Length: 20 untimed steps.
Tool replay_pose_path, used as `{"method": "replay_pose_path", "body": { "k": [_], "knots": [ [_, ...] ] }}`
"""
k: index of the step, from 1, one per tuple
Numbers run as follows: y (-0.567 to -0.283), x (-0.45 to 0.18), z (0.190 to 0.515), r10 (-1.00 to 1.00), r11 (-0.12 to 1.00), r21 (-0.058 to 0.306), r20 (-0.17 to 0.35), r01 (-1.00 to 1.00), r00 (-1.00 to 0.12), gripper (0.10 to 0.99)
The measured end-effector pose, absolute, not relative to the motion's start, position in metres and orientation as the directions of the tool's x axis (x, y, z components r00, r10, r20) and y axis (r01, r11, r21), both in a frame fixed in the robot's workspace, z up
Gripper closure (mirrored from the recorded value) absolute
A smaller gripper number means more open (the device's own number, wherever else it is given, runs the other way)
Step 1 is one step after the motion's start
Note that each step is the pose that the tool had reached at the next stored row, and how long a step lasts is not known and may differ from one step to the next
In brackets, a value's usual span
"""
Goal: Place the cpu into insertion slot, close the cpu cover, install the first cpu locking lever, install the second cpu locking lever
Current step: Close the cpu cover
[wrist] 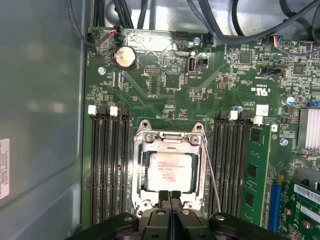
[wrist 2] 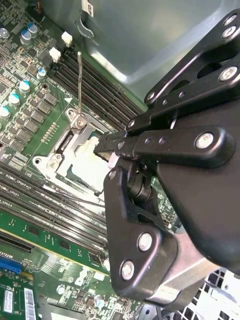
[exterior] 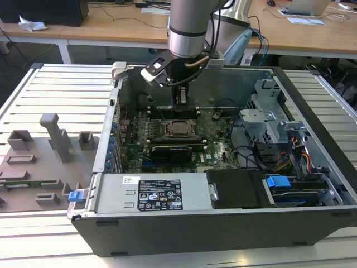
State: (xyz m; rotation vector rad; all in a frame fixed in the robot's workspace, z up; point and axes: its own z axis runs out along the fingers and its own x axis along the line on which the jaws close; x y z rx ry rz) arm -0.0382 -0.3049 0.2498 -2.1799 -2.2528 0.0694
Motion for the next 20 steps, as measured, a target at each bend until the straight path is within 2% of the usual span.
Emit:
{"method": "replay_pose_path", "body": {
  "k": [20],
  "knots": [
    [-0.305, -0.038, 0.278, 0.999, 0.032, -0.036, -0.026, 0.999, -0.033, 0.98]
  ]
}}
